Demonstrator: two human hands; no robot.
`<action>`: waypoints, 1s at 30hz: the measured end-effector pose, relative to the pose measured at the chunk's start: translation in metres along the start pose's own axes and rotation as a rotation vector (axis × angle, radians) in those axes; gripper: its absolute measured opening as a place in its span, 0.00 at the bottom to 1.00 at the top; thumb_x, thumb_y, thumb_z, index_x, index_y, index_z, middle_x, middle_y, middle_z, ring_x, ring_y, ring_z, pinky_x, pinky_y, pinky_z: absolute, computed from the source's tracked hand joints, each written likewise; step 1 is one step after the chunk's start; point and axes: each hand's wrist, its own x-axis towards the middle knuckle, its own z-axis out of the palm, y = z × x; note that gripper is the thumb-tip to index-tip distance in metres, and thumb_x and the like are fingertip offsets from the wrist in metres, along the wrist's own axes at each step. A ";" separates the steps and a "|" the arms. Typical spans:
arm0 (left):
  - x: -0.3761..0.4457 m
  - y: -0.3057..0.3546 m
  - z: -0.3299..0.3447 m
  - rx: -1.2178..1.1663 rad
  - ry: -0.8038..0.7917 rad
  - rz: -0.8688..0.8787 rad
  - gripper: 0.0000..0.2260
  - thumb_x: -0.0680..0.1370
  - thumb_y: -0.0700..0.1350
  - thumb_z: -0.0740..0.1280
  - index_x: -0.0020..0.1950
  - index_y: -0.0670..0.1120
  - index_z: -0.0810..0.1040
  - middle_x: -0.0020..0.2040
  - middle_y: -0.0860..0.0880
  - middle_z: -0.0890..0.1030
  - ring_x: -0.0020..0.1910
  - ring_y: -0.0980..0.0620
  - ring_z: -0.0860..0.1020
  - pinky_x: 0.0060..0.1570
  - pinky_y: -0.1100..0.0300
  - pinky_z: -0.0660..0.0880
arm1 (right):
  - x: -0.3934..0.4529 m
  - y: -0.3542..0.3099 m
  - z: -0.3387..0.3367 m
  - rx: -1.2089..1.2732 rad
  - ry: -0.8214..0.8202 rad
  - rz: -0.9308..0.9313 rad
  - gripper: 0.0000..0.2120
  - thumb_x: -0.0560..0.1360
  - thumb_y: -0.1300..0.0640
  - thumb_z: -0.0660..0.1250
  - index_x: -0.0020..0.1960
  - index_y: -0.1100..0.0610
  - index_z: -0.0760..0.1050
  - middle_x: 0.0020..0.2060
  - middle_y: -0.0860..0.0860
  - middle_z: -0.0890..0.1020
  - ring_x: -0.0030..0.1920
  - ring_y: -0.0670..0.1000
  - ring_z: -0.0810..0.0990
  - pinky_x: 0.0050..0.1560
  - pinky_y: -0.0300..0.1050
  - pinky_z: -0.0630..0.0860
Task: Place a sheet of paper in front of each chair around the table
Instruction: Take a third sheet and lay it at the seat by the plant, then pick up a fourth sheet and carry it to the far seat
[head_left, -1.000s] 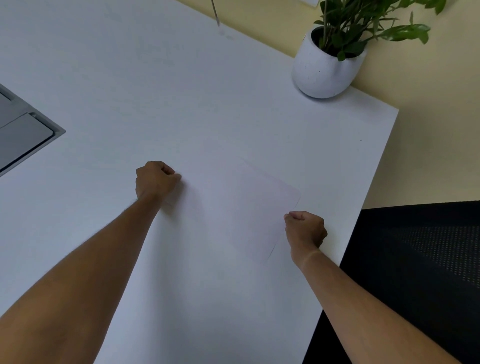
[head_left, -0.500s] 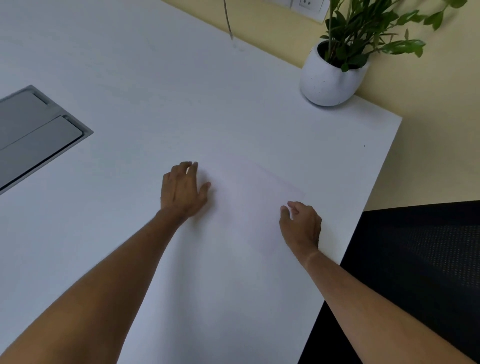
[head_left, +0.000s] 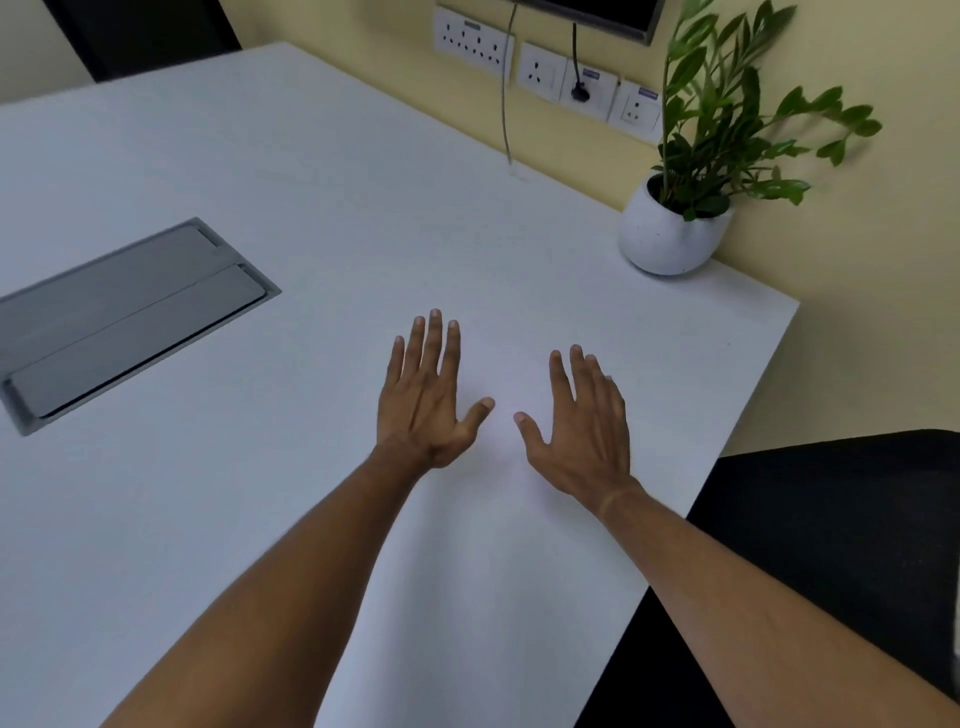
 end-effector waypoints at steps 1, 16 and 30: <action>-0.004 0.001 -0.006 0.006 0.016 -0.002 0.41 0.76 0.69 0.42 0.79 0.45 0.36 0.79 0.43 0.35 0.78 0.46 0.34 0.76 0.48 0.35 | -0.001 -0.003 -0.006 -0.015 0.011 -0.025 0.40 0.77 0.37 0.58 0.81 0.55 0.49 0.80 0.57 0.51 0.80 0.57 0.48 0.78 0.54 0.46; -0.104 0.037 -0.125 0.138 0.178 -0.233 0.40 0.77 0.68 0.42 0.79 0.45 0.34 0.79 0.43 0.34 0.77 0.46 0.33 0.76 0.45 0.39 | -0.026 -0.046 -0.094 -0.016 0.148 -0.372 0.40 0.78 0.35 0.52 0.81 0.55 0.42 0.80 0.57 0.45 0.80 0.57 0.43 0.78 0.58 0.41; -0.245 0.110 -0.249 0.375 0.421 -0.536 0.41 0.77 0.69 0.45 0.79 0.44 0.37 0.79 0.42 0.36 0.78 0.44 0.35 0.76 0.43 0.40 | -0.107 -0.082 -0.207 0.124 0.310 -0.739 0.47 0.74 0.27 0.46 0.80 0.56 0.39 0.80 0.58 0.42 0.80 0.59 0.40 0.78 0.61 0.41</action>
